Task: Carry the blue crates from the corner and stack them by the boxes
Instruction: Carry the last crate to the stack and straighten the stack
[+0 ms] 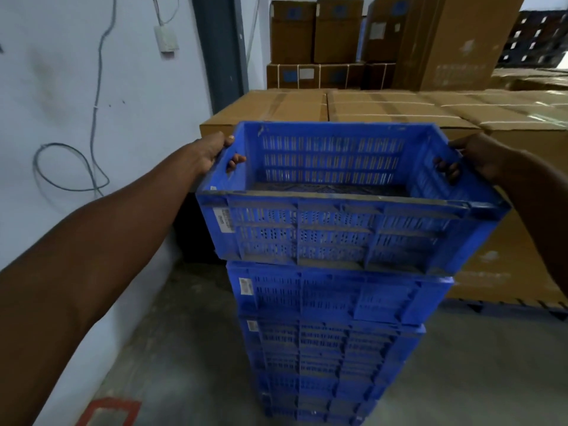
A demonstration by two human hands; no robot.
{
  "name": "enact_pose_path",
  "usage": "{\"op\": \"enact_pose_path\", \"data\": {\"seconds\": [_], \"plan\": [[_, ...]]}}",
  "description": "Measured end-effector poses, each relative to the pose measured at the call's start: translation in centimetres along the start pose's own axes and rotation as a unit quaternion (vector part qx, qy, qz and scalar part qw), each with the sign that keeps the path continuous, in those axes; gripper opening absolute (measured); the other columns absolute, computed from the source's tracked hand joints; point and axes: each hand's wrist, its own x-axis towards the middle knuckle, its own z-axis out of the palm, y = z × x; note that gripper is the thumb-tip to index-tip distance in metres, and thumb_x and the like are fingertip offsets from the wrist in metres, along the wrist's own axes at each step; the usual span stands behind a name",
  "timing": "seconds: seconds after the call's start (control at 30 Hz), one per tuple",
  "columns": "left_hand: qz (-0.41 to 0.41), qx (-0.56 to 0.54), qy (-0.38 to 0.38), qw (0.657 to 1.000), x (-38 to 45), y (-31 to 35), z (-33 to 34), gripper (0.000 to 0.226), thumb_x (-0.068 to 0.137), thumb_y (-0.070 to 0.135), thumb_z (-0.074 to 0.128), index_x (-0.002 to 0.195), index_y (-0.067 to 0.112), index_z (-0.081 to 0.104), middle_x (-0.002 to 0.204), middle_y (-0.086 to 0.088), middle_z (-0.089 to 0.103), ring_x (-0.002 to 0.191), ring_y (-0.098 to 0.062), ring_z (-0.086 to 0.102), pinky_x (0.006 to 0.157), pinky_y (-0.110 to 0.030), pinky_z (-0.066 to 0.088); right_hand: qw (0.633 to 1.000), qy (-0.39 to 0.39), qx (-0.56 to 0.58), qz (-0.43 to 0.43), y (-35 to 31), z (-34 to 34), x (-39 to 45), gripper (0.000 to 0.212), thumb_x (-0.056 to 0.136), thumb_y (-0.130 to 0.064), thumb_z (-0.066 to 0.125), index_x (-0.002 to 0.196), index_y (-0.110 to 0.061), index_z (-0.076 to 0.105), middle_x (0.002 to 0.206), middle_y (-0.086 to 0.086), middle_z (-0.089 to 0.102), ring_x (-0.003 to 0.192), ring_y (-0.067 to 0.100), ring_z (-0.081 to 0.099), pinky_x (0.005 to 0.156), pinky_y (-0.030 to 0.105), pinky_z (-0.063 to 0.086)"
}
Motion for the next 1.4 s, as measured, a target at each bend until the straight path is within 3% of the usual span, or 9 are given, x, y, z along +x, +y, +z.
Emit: {"op": "enact_pose_path", "data": {"seconds": [0.4,0.7,0.8,0.87,0.97,1.03,1.13,1.27,1.4], "plan": [[0.010,0.041,0.020,0.999,2.2,-1.0,0.9,0.030,0.104,0.025,0.036,0.110,0.001,0.052,0.090,-0.014,0.062,0.041,-0.012,0.058,0.045,-0.020,0.049,0.999,0.018,-0.001,0.030,1.3,-0.5,3.2,0.037,0.101,-0.038,0.034,0.097,-0.009,0.056,0.069,0.001,0.053,0.045,0.008,0.041,0.040,0.020,0.038],[-0.005,0.083,0.029,0.996,0.2,-2.0,1.0,0.042,0.107,0.031,0.039,0.126,-0.005,0.049,0.089,-0.016,0.063,0.062,-0.018,0.053,0.045,-0.023,0.053,0.998,0.034,-0.031,0.037,1.6,-0.9,1.4,0.038,0.104,-0.040,0.037,0.106,-0.009,0.058,0.074,0.001,0.058,0.048,0.008,0.050,0.041,0.022,0.046],[0.022,0.104,0.018,0.994,-0.7,-2.5,1.2,0.037,0.108,0.033,0.037,0.111,0.001,0.055,0.083,-0.013,0.059,0.059,-0.018,0.054,0.048,-0.025,0.051,0.990,0.060,-0.126,0.019,1.8,0.0,-0.3,0.039,0.106,-0.039,0.039,0.097,-0.007,0.059,0.068,0.006,0.063,0.056,0.018,0.059,0.051,0.030,0.054],[0.067,0.170,0.034,0.983,-1.4,-2.7,1.5,0.037,0.107,0.037,0.042,0.105,0.004,0.059,0.092,-0.015,0.062,0.067,-0.021,0.061,0.062,-0.030,0.053,0.960,0.122,-0.251,-0.024,2.0,0.0,-1.0,0.041,0.103,-0.043,0.047,0.105,-0.005,0.060,0.092,0.014,0.068,0.080,0.029,0.064,0.068,0.038,0.053],[0.132,0.297,0.078,0.942,-2.6,-3.8,0.4,0.056,0.096,0.054,0.057,0.135,0.015,0.051,0.132,-0.002,0.058,0.107,-0.022,0.061,0.087,-0.036,0.049,0.916,0.168,-0.353,-0.087,3.0,-0.6,-1.4,0.060,0.097,-0.038,0.061,0.148,-0.016,0.038,0.137,0.013,0.052,0.112,0.036,0.056,0.094,0.048,0.048],[0.149,0.344,0.069,0.925,-3.7,-5.6,0.1,0.070,0.093,0.058,0.058,0.150,0.022,0.041,0.152,-0.002,0.048,0.124,-0.023,0.057,0.094,-0.033,0.045,0.916,0.149,-0.356,-0.109,4.8,-0.8,-2.3,0.062,0.097,-0.028,0.062,0.152,-0.023,0.035,0.139,0.011,0.048,0.112,0.033,0.052,0.095,0.043,0.044],[0.196,0.365,0.111,0.903,-5.1,-7.9,0.6,0.062,0.104,0.035,0.051,0.160,0.023,0.026,0.164,-0.003,0.030,0.126,-0.019,0.054,0.088,-0.026,0.038,0.906,0.210,-0.330,-0.160,7.3,-1.2,-3.1,0.053,0.093,-0.018,0.061,0.143,-0.035,0.049,0.128,0.008,0.054,0.108,0.031,0.057,0.089,0.042,0.050],[0.215,0.350,0.140,0.901,-6.3,-8.2,1.4,0.056,0.106,0.026,0.047,0.159,0.021,0.030,0.162,-0.007,0.034,0.140,-0.030,0.043,0.091,-0.028,0.035,0.936,0.254,-0.180,-0.165,8.5,-0.7,-4.4,0.054,0.079,-0.017,0.049,0.125,-0.040,0.067,0.117,0.002,0.067,0.102,0.025,0.065,0.087,0.043,0.057],[0.237,0.307,0.172,0.906,-6.7,-9.0,1.3,0.051,0.105,0.021,0.042,0.155,0.019,0.039,0.158,-0.006,0.042,0.134,-0.028,0.051,0.091,-0.029,0.042,0.941,0.237,-0.165,-0.178,8.9,0.2,-6.2,0.056,0.084,-0.010,0.045,0.131,-0.032,0.065,0.124,-0.003,0.064,0.112,0.019,0.060,0.092,0.029,0.054]]}}
